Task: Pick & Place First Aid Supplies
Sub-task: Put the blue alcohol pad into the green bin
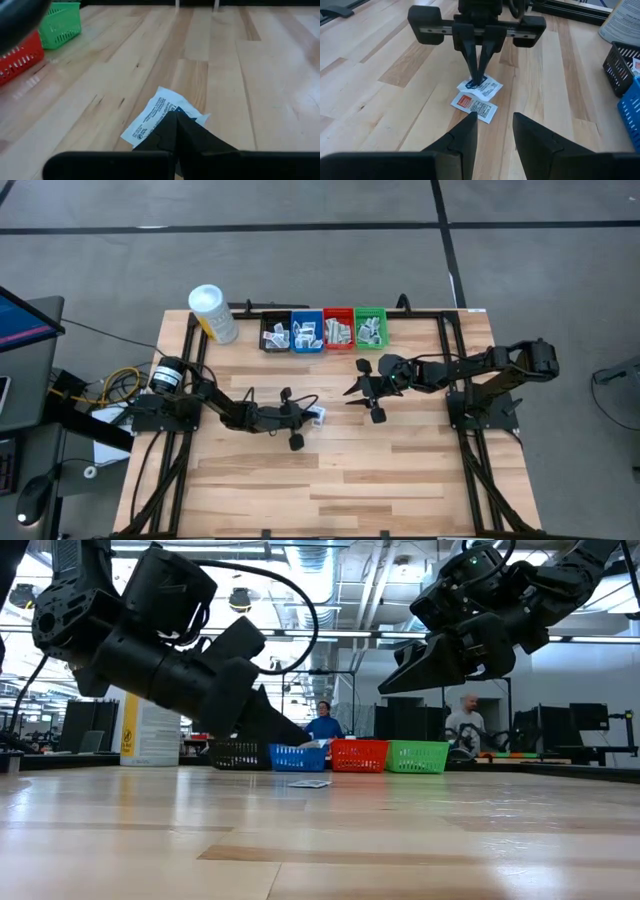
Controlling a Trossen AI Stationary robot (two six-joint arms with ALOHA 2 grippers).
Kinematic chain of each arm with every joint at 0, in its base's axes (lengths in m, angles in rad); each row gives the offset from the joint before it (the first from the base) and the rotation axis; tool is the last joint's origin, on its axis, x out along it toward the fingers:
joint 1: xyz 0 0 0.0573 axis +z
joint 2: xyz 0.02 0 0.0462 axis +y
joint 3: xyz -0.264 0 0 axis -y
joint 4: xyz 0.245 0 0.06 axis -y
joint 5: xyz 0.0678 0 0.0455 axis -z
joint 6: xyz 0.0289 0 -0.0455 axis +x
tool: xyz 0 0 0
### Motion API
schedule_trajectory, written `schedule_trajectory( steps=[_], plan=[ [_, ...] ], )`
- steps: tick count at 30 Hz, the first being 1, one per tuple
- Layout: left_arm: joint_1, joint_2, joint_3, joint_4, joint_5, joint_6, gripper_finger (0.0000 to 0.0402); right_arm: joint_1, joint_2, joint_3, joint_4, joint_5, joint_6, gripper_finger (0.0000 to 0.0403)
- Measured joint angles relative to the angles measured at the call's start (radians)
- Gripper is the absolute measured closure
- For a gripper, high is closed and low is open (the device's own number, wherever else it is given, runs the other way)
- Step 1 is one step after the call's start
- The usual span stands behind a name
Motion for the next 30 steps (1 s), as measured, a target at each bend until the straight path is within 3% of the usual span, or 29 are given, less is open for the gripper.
schedule_trajectory(
  steps=[11, 16, 23, 30],
  plan=[
    [0.000, -0.003, 0.001, 0.006, -0.003, -0.001, 0.0395, -0.003, 0.000, 0.000, -0.003, 0.000, -0.019, 0.0284],
    [0.007, -0.060, 0.000, -0.025, -0.003, 0.051, 0.0395, -0.003, 0.000, 0.000, -0.005, 0.000, -0.069, 0.0284],
    [0.060, -0.287, 0.000, -0.252, -0.003, 0.127, 0.0395, -0.015, 0.000, -0.001, -0.002, 0.002, -0.163, 0.0284],
    [0.132, -0.566, -0.001, -0.528, -0.023, 0.104, 0.0395, -0.120, 0.000, -0.001, 0.122, 0.003, -0.159, 0.0284]
  ],
)
